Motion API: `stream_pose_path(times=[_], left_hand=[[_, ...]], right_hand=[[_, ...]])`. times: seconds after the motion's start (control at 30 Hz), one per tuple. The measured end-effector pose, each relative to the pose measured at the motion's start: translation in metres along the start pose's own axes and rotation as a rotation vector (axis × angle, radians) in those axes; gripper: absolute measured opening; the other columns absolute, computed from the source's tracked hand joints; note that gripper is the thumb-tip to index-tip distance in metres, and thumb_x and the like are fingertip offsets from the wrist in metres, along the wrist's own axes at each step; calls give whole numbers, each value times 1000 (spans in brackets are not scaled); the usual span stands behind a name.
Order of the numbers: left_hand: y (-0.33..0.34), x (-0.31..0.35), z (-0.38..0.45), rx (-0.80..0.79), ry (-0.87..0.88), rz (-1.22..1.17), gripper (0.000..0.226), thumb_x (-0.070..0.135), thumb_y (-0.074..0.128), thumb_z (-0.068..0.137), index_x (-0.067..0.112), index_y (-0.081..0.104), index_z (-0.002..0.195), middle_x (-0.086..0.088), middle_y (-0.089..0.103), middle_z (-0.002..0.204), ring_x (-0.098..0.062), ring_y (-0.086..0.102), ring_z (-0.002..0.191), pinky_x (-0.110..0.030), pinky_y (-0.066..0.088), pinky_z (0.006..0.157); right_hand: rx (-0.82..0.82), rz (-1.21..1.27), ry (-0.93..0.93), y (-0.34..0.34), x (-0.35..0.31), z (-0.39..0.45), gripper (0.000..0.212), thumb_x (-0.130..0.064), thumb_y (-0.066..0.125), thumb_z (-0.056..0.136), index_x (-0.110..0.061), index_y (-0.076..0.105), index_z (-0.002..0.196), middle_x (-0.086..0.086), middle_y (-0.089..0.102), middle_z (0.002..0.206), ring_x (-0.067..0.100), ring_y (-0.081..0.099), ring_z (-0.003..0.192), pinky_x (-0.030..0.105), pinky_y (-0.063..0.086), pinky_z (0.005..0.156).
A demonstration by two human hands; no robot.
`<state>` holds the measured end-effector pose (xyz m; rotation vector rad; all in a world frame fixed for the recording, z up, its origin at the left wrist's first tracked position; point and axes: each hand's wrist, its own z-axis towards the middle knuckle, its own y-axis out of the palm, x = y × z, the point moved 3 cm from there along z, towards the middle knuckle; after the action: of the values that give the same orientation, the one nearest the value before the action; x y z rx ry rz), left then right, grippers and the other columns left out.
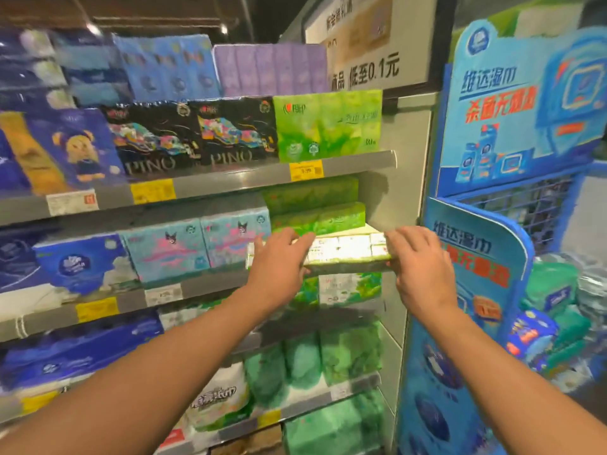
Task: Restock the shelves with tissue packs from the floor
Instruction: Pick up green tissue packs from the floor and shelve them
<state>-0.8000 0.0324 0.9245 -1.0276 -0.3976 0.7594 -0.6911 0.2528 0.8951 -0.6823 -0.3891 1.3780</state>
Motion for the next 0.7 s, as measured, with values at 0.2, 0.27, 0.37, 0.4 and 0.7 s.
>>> stream_pose_path(times=[0.2,0.27,0.37,0.4,0.7], left_hand=[[56,-13,103,-11,-80,27,53,24,64,89,23,43,138,-8,47,126,-32,46,116,-61,24,110],[78,-24,135,-21,-116,44,56,24,63,90,24,41,141,-9,46,128,-32,45,117,-62,20,111],[108,-44,177,-73,-155,68,56,26,60,90,23,39,142,-11,46,130,-34,45,117,-58,29,105],[118,-52,187,-100,-170,73,54,27,59,91,23,39,141,-12,48,129,-36,47,115,-53,35,101],[177,-89,211,-284,-209,17,41,26,58,87,20,52,128,-17,62,114,-42,60,102,-43,49,83]], right_hand=[[-56,-101,0,78,40,85,78,-1,77,62,-21,51,132,5,52,134,35,42,128,47,45,84],[-116,-82,18,115,50,111,84,-1,82,59,-20,50,134,7,50,137,36,41,130,50,47,86],[-146,-41,24,170,60,147,76,2,74,67,-21,50,135,7,48,142,37,38,135,54,46,90],[-144,-25,23,187,61,156,70,2,71,71,-21,52,134,7,49,142,37,39,135,53,45,91],[-243,49,59,289,59,181,53,-8,68,62,-22,63,113,3,61,114,33,46,117,47,41,91]])
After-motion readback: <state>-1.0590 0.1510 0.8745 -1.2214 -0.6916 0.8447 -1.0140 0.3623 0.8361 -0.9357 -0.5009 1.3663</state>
